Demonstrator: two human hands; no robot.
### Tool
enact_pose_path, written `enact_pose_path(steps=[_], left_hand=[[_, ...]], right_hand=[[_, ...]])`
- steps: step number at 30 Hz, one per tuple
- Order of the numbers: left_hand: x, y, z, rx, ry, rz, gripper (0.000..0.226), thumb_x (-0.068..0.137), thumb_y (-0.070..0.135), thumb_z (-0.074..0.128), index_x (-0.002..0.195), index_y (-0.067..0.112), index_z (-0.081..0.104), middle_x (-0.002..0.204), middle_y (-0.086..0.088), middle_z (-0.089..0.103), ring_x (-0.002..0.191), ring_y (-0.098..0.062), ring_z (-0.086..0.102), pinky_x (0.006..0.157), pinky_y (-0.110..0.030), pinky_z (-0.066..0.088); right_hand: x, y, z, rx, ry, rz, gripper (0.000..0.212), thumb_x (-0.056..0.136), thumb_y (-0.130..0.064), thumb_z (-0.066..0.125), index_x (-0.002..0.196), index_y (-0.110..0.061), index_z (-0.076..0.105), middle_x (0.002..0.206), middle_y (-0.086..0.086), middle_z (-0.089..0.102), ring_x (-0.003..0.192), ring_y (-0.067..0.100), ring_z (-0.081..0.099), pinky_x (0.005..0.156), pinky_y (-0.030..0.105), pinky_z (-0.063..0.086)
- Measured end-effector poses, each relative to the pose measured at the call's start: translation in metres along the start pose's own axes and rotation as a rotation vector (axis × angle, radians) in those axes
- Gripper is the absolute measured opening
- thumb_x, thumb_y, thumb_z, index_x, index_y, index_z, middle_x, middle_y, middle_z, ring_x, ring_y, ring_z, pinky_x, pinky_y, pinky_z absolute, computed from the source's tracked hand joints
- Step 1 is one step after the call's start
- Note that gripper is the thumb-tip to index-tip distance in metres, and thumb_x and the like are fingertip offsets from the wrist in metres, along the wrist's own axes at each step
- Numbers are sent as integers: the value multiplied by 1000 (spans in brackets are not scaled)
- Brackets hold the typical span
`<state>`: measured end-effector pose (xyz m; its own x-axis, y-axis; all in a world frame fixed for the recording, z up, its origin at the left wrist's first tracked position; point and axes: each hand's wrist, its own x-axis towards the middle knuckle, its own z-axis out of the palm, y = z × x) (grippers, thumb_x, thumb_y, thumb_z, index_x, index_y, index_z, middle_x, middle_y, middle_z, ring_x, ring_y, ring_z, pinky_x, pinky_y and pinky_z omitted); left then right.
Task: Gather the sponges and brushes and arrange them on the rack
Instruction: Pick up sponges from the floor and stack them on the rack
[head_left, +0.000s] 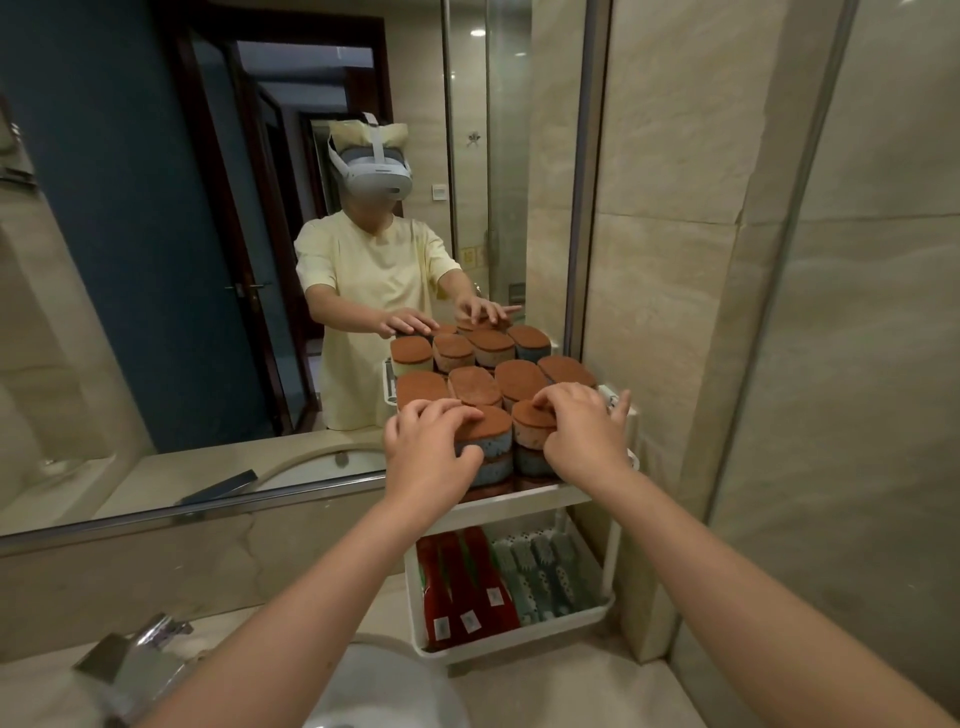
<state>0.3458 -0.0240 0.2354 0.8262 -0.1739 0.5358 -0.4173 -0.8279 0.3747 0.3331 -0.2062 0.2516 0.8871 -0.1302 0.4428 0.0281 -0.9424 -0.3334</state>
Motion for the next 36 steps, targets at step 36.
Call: enact_pose_path(steps=[36], left_hand=[[-275,-130,-126,-499,665,-815,40,82,2,57,110,30,58,116,5,61,87,-13,62,78,-28,52]], right_hand=[[-204,-236,118,992,-623,-427,48,84,-17,54,129,-31,49,126,-13,47,107,1,53,92,29,47]])
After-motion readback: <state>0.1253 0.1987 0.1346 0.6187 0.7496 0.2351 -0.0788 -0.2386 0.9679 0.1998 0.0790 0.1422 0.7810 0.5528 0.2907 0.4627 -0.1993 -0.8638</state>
